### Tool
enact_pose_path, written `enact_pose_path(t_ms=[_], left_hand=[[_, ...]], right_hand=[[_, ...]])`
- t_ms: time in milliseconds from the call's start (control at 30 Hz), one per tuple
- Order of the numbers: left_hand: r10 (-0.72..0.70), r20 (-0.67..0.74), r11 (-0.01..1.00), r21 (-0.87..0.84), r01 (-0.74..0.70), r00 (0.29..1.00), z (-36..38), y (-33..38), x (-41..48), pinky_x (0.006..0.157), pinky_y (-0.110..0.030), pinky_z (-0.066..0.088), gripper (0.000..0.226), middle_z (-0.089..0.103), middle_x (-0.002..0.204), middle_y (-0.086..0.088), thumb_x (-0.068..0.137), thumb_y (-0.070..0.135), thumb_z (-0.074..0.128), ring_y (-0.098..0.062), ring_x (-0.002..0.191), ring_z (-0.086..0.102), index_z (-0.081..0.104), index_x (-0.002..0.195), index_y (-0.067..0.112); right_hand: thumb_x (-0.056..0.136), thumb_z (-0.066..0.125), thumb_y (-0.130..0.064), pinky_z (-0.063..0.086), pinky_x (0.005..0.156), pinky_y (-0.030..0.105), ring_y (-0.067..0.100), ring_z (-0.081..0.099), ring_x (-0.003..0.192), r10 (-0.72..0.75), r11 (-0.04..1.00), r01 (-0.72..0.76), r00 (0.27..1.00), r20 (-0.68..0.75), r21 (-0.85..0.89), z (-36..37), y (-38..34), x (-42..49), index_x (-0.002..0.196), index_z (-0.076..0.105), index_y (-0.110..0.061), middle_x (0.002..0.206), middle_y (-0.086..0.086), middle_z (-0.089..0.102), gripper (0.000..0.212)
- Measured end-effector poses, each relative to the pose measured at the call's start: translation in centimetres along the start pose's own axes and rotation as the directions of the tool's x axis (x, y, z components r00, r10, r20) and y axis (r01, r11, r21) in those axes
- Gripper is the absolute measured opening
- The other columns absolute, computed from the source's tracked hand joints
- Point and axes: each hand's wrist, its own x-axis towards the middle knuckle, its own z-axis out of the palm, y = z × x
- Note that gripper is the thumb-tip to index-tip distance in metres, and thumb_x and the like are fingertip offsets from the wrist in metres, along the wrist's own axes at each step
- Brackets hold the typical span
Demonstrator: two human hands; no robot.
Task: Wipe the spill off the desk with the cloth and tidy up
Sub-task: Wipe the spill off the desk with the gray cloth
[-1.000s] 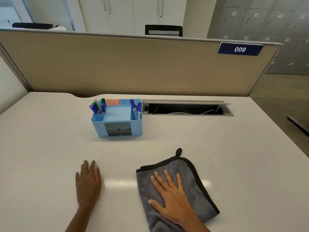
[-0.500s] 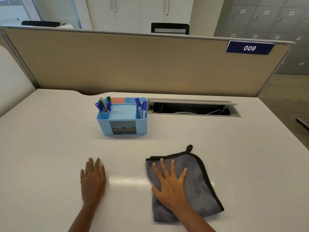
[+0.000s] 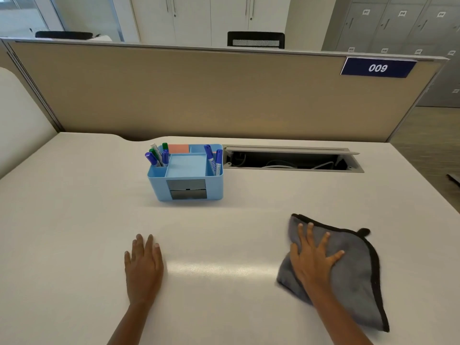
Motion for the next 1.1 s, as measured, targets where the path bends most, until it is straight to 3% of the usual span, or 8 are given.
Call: enact_pose_path(t_ms=[167,333,433,600,700,833,933,1100], left_hand=[[-0.006,0.007,1.0,0.007,0.006,1.0,-0.1,0.2,0.0,0.115,-0.046,0.015,0.063,0.032,0.147,-0.021,0.085,0.033,0.014,-0.032,0.14,0.026,0.04,0.135,0.004],[-0.006,0.012,1.0,0.01,0.006,1.0,-0.2,0.0,0.1,0.115,-0.047,0.016,0.063,0.033,0.147,-0.022,0.085,0.033,0.015,-0.033,0.139,0.027,0.04,0.135,0.003],[-0.008,0.008,1.0,-0.002,0.008,1.0,-0.3,0.1,0.0,0.116,-0.045,0.015,0.062,0.032,0.148,-0.021,0.086,0.032,0.016,-0.031,0.14,0.026,0.039,0.135,0.004],[-0.004,-0.005,1.0,0.003,0.004,1.0,-0.2,0.0,0.1,0.115,-0.046,0.016,0.061,0.034,0.147,-0.021,0.086,0.031,0.016,-0.032,0.139,0.027,0.041,0.134,0.004],[-0.007,-0.001,1.0,0.0,0.007,1.0,-0.1,0.0,0.1,0.115,-0.047,0.016,0.061,0.034,0.146,-0.022,0.086,0.031,0.016,-0.032,0.139,0.027,0.041,0.134,0.003],[-0.006,0.002,1.0,0.008,0.005,1.0,-0.1,0.1,0.0,0.115,-0.047,0.017,0.062,0.034,0.146,-0.022,0.086,0.032,0.015,-0.033,0.139,0.028,0.041,0.134,0.003],[-0.011,0.002,1.0,-0.009,0.011,1.0,-0.3,0.2,0.0,0.115,-0.046,0.015,0.062,0.033,0.147,-0.021,0.086,0.032,0.015,-0.031,0.14,0.026,0.04,0.135,0.003],[-0.015,0.002,0.999,-0.045,0.015,1.0,-0.3,0.2,-0.1,0.116,-0.045,0.013,0.061,0.032,0.148,-0.02,0.086,0.032,0.016,-0.03,0.14,0.025,0.04,0.135,0.004]], right_hand=[[0.066,0.035,-0.038,0.031,0.085,0.074,0.042,0.056,0.112,-0.303,0.952,0.304,0.951,-0.063,0.019,0.4,-7.9,-4.3,0.124,0.046,-0.021,0.126,0.0,0.062,0.061],[0.069,0.036,-0.045,0.007,0.098,0.065,0.032,0.036,0.125,-0.591,0.807,0.591,0.806,-0.029,-0.021,1.5,-12.8,-9.0,0.127,0.047,-0.025,0.134,-0.004,0.055,0.062],[0.069,0.037,-0.043,0.021,0.094,0.067,0.03,0.049,0.123,-0.576,0.817,0.574,0.812,-0.09,-0.052,1.4,-11.5,-7.3,0.127,0.049,-0.024,0.132,-0.006,0.056,0.062],[0.071,0.034,-0.035,0.033,0.078,0.078,0.038,0.059,0.111,-0.257,0.966,0.256,0.964,-0.063,-0.033,0.1,-3.4,-1.0,0.123,0.053,-0.016,0.128,0.004,0.061,0.058],[0.077,0.029,-0.032,0.031,0.077,0.081,0.043,0.055,0.113,-0.13,0.991,0.129,0.984,-0.12,-0.019,-0.6,3.2,0.3,0.13,0.038,-0.016,0.145,-0.001,0.036,0.056],[0.087,0.018,-0.032,0.034,0.08,0.074,0.042,0.052,0.116,-0.224,0.975,0.211,0.92,-0.322,-0.074,0.0,5.8,-2.0,0.146,-0.001,-0.026,0.153,-0.015,-0.02,0.062],[0.076,0.029,-0.03,0.034,0.086,0.069,0.036,0.045,0.122,-0.303,0.953,0.287,0.909,-0.285,-0.095,0.8,3.2,-4.7,0.145,-0.004,-0.027,0.153,-0.016,-0.018,0.076],[0.057,0.041,-0.041,0.008,0.104,0.058,0.02,-0.008,0.144,-0.542,0.835,0.546,0.798,-0.263,-0.065,3.6,-3.9,-10.1,0.138,0.019,-0.034,0.155,-0.016,-0.011,0.084]])
